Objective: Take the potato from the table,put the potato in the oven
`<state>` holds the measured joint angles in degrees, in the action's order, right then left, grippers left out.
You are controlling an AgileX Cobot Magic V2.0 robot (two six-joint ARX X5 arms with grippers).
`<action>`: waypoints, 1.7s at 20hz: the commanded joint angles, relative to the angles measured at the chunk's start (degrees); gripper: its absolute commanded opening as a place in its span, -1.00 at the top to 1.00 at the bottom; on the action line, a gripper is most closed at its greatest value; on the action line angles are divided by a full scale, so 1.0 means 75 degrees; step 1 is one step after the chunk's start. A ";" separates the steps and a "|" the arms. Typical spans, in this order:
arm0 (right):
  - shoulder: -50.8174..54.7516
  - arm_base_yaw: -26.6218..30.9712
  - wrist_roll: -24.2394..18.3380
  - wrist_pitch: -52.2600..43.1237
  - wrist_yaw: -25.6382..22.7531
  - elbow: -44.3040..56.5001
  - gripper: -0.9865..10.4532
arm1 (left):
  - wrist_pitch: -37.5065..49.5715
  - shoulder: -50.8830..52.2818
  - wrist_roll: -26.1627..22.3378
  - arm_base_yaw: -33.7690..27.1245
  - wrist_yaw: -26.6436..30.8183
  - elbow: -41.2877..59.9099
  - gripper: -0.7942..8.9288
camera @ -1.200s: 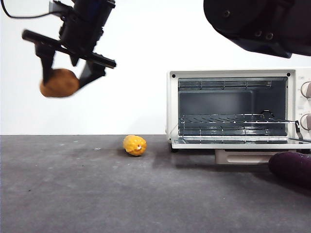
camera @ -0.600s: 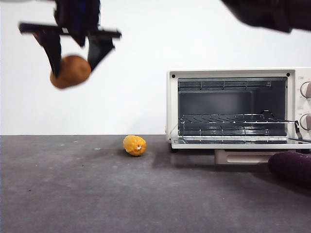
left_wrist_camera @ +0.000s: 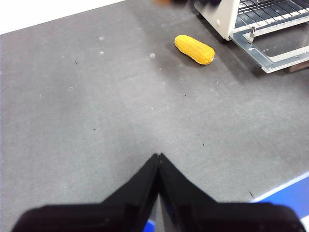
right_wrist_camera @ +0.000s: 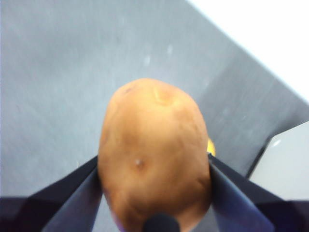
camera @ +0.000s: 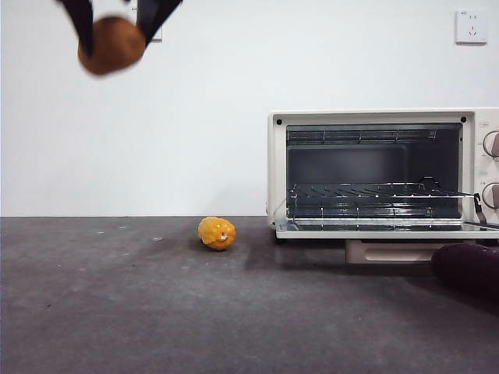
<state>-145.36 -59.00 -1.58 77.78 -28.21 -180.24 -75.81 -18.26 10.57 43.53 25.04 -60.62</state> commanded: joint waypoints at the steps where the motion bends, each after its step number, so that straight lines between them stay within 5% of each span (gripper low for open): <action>1: 0.0411 0.0119 -0.0023 0.0219 0.0012 -0.0516 0.83 | 0.0032 0.0035 0.0055 0.0009 0.0009 0.0032 0.85; 4: 0.1291 0.0265 -0.0050 0.0219 -0.0102 0.0216 0.83 | 0.0032 0.0035 0.0050 0.0009 0.0009 0.0032 0.85; 7: 0.2876 0.0431 -0.0149 0.0216 -0.0656 0.2468 0.83 | 0.0032 0.0035 0.0050 0.0009 0.0032 0.0032 0.85; 12: 0.5356 0.1046 0.0064 0.0216 -0.0498 0.5919 0.83 | 0.0032 0.0035 0.0052 0.0009 0.0064 0.0032 0.85; 19: 0.7717 0.2139 -0.0230 0.0154 0.0044 0.8326 0.83 | 0.0032 0.0035 0.0058 0.0009 0.0064 0.0032 0.85; 26: 1.0981 0.4100 -0.0460 -0.4048 0.2218 1.3720 0.83 | 0.0032 0.0035 0.0204 0.0009 0.0064 0.0032 0.85; 30: 1.1369 0.5120 -0.0332 -0.5485 0.3293 1.6154 0.83 | 0.0032 0.0035 0.0382 0.0009 0.0073 0.0032 0.85; 34: 1.1182 0.5485 0.0067 -0.7297 0.3363 1.7535 0.83 | 0.0032 0.0035 0.0402 0.0009 0.0262 0.0032 0.85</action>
<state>-61.52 -17.87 -2.55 24.21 -3.09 -48.97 -75.81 -18.26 12.99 43.53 26.81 -60.62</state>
